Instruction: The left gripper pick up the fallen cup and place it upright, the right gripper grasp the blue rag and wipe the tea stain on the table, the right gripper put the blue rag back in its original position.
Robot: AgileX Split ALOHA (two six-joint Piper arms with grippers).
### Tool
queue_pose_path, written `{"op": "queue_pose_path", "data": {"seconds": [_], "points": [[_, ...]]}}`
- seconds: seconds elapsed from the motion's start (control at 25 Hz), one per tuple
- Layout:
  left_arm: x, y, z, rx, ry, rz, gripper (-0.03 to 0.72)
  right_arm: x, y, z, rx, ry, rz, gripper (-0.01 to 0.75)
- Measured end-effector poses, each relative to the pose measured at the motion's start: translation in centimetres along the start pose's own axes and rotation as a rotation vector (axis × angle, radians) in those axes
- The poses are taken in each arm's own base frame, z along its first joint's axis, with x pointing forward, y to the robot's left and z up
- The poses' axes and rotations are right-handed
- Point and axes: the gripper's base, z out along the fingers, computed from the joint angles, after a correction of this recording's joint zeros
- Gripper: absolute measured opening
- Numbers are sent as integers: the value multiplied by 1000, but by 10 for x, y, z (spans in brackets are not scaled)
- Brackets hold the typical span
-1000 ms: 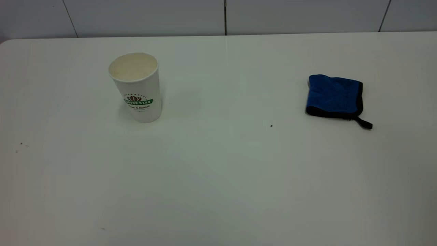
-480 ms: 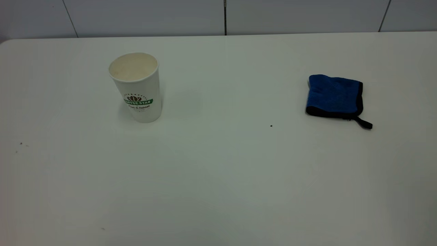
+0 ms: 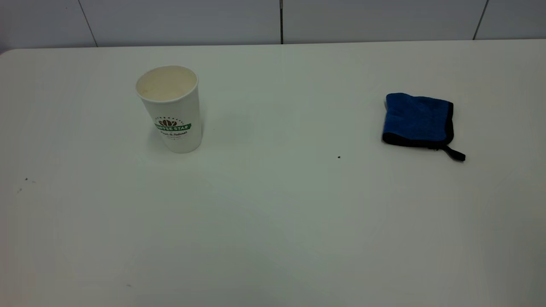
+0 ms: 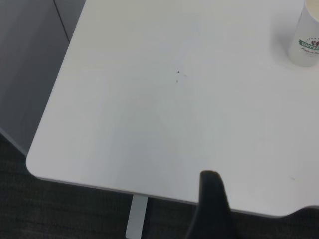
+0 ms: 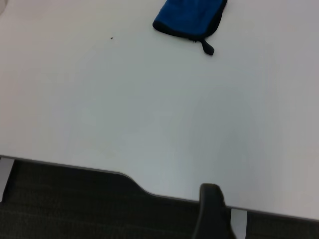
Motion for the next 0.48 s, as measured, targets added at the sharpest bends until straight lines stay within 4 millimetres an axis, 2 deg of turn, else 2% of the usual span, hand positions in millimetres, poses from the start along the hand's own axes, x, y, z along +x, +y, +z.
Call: {"op": "queue_pose_path", "data": {"seconds": [0.24,0.48], "points": [[0,0,0,0,0,0,577,1,0,-1,16,-9,11,566],[0,0,0,0,0,0,577,9,-1,-12,69,-110,21,566]]}}
